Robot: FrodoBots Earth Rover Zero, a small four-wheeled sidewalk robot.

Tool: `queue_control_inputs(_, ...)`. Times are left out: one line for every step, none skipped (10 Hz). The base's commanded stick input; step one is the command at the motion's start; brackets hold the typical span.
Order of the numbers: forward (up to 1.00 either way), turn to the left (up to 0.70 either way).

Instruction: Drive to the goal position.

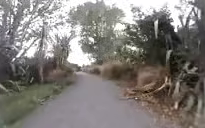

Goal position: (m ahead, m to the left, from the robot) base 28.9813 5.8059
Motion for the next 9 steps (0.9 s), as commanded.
queue_control_inputs(1.0, 0.0)
queue_control_inputs(1.0, 0.15)
queue_control_inputs(1.0, 0.28)
queue_control_inputs(1.0, 0.36)
queue_control_inputs(1.0, 0.17)
queue_control_inputs(1.0, 0.22)
queue_control_inputs(1.0, 0.34)
queue_control_inputs(1.0, 0.32)
queue_control_inputs(1.0, 0.0)
